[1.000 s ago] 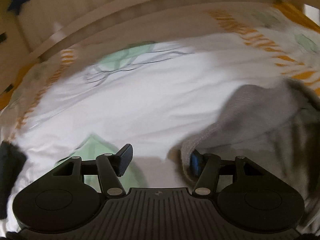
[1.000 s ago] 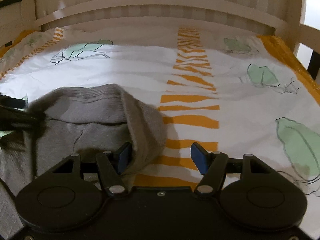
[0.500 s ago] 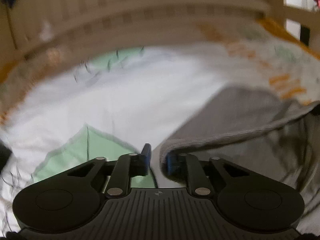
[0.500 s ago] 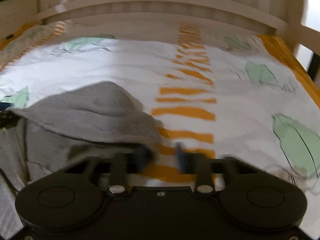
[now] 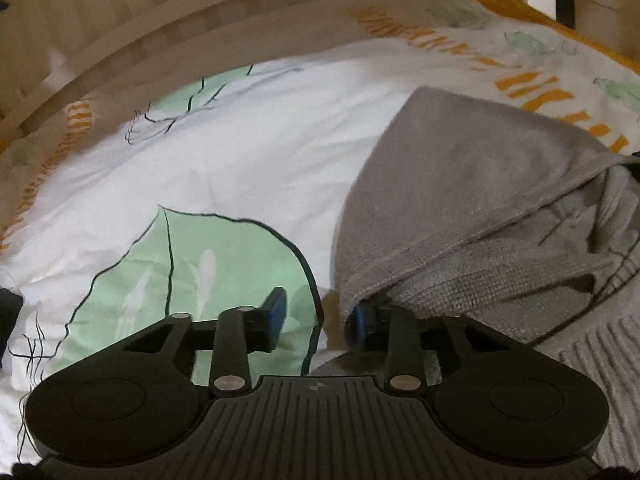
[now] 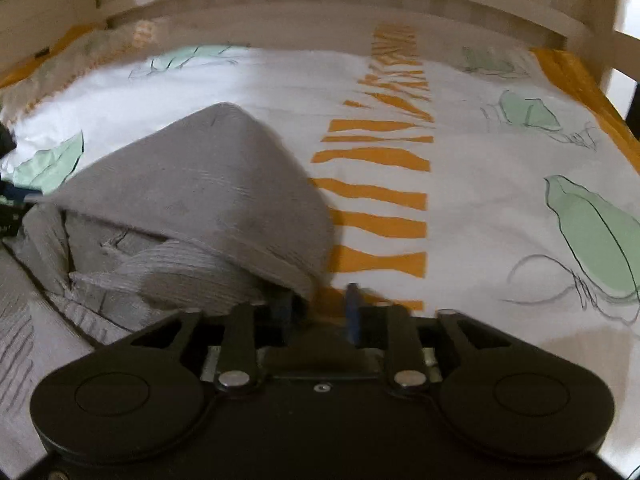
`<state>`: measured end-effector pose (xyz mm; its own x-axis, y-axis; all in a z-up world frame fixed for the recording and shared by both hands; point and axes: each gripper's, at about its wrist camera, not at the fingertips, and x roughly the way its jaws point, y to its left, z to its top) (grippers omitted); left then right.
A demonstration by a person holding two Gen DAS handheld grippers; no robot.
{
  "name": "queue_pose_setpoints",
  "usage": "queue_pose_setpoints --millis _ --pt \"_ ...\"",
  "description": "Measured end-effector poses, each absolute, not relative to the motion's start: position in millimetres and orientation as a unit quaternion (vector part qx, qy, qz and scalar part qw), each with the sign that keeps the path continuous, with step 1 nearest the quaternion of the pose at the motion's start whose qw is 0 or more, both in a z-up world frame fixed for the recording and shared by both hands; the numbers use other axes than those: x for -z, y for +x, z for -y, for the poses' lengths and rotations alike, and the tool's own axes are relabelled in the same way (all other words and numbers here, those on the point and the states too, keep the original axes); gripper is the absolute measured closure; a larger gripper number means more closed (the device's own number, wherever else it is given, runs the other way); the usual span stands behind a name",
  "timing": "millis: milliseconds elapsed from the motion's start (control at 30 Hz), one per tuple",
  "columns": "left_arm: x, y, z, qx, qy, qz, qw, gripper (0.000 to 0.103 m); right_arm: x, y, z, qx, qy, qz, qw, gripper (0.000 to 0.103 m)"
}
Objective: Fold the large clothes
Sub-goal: 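Grasp the hoodie hem with both grippers and fold it toward the hood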
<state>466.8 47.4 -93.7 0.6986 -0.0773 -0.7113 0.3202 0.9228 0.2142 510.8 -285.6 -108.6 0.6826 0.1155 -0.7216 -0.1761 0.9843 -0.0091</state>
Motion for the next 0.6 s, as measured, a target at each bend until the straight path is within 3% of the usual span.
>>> queue_pose_setpoints --millis 33,133,200,367,600 --pt "89 467 -50 0.117 0.16 -0.37 0.908 0.066 107 510 290 -0.079 -0.025 -0.389 0.917 0.053" --pt "71 460 -54 0.14 0.15 -0.359 0.911 0.061 98 509 301 -0.095 0.003 -0.385 0.918 0.049" --pt "64 453 -60 0.16 0.149 -0.358 0.908 0.052 91 502 306 -0.108 0.007 -0.382 0.918 0.046" --pt "52 432 -74 0.182 0.166 -0.363 0.899 0.05 77 485 309 -0.137 -0.002 -0.393 0.909 0.038" --pt "27 459 -72 0.141 -0.017 -0.33 0.933 0.047 52 488 298 -0.149 0.027 -0.334 0.93 0.038"
